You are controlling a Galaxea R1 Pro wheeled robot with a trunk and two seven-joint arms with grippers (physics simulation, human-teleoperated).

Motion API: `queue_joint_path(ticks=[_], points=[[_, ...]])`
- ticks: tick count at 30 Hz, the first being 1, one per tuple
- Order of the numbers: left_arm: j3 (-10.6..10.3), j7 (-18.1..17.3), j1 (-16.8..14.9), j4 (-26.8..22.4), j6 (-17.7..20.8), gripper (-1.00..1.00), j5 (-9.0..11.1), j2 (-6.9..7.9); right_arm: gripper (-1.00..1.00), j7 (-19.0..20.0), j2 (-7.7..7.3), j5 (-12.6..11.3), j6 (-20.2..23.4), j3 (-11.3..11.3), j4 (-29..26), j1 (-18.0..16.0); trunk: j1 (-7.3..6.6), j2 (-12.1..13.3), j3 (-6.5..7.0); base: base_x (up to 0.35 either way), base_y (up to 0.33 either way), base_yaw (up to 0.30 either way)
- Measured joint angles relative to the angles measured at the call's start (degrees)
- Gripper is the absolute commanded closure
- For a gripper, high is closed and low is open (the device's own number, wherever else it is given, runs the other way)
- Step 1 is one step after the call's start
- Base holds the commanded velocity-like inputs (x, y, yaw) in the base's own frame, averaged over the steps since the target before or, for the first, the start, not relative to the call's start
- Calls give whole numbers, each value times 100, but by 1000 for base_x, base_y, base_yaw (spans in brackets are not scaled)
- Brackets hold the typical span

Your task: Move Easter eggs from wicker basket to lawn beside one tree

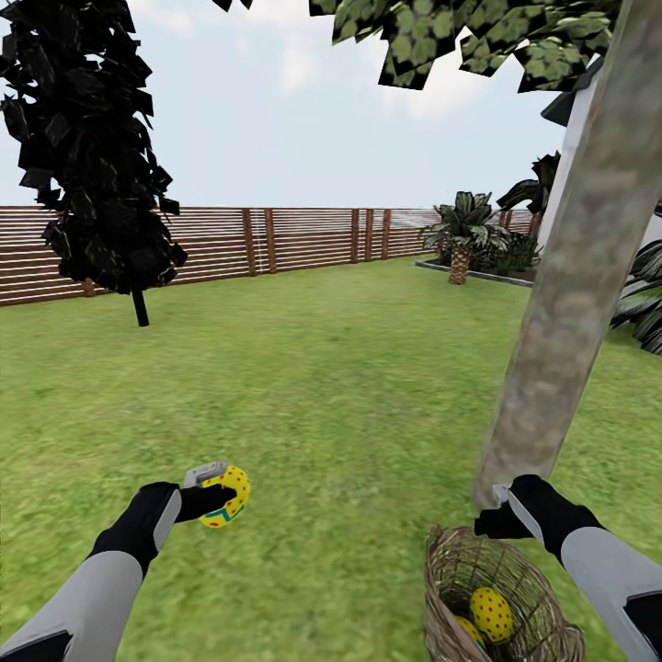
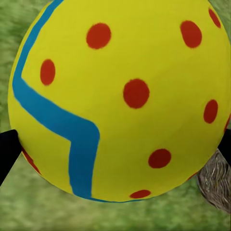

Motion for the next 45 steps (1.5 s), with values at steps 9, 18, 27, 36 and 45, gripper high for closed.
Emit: queue_joint_path(ticks=[9,18,27,36,45], points=[[1,2,0,0,-5,100,-9,-95,-100,5,0,0,-3,-8,-8,1,0,0,0,0,271,0],[-4,0,4,165,-9,100,-6,-104,-100,9,-150,4,-26,-29,-9,0,0,0,0,0,17,0],[-5,0,1,245,-10,100,-9,-113,-100,10,-485,-35,-50,-70,-9,0,0,0,0,0,0,0],[-6,0,1,290,-16,100,-12,-211,-100,51,-646,194,-114,-33,-389,0,0,0,0,0,0,0],[-6,0,1,293,-18,100,-21,-289,-100,64,-673,352,-112,-48,-392,1,0,0,0,0,0,0]])
